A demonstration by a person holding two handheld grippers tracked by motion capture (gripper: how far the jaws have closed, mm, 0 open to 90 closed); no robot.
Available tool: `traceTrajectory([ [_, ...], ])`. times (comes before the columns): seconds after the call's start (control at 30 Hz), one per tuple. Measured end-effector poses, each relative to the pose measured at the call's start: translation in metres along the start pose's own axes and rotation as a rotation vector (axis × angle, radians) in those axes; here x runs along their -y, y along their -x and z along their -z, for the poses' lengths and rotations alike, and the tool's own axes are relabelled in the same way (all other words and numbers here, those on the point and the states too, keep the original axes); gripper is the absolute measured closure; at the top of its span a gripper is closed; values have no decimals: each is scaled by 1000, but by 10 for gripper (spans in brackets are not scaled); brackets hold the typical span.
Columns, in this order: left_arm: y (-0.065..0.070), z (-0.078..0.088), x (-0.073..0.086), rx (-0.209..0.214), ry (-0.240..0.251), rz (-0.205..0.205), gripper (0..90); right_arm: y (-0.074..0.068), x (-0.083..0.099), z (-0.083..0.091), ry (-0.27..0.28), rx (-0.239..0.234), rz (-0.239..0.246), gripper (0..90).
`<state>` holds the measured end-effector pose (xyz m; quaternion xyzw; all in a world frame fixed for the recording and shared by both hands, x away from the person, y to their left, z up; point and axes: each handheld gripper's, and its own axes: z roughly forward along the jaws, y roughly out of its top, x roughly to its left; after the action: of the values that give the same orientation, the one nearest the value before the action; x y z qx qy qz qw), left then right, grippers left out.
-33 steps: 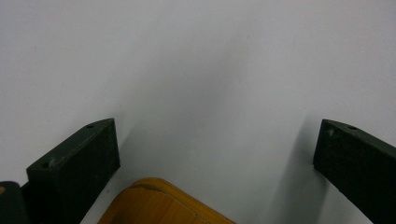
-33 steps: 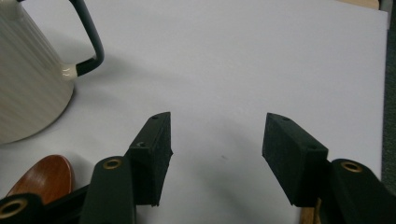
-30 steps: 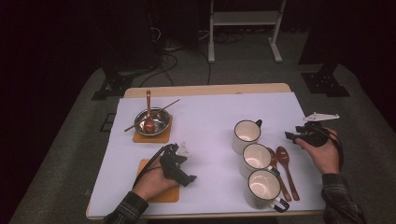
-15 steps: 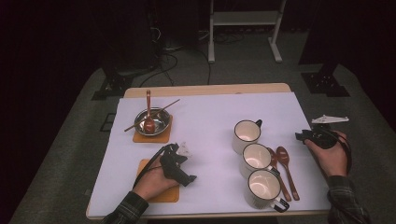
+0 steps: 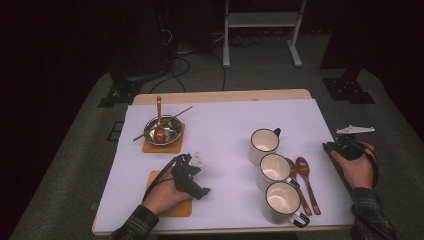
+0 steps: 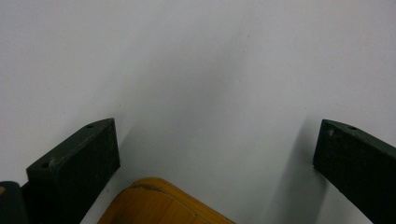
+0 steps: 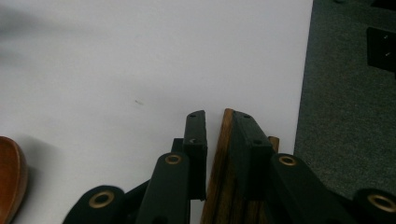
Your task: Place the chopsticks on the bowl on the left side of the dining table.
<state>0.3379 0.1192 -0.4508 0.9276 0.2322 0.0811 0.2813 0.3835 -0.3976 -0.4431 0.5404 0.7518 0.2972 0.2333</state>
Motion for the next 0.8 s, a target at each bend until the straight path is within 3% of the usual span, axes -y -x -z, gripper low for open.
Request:
traceTrajectory([
  [0.53,0,0,0,-1,-1,4,0,0,1,-2,-15,31,18,773],
  [0.8,0,0,0,-1,-1,5,0,-1,1,-2,-17,21,23,779],
])
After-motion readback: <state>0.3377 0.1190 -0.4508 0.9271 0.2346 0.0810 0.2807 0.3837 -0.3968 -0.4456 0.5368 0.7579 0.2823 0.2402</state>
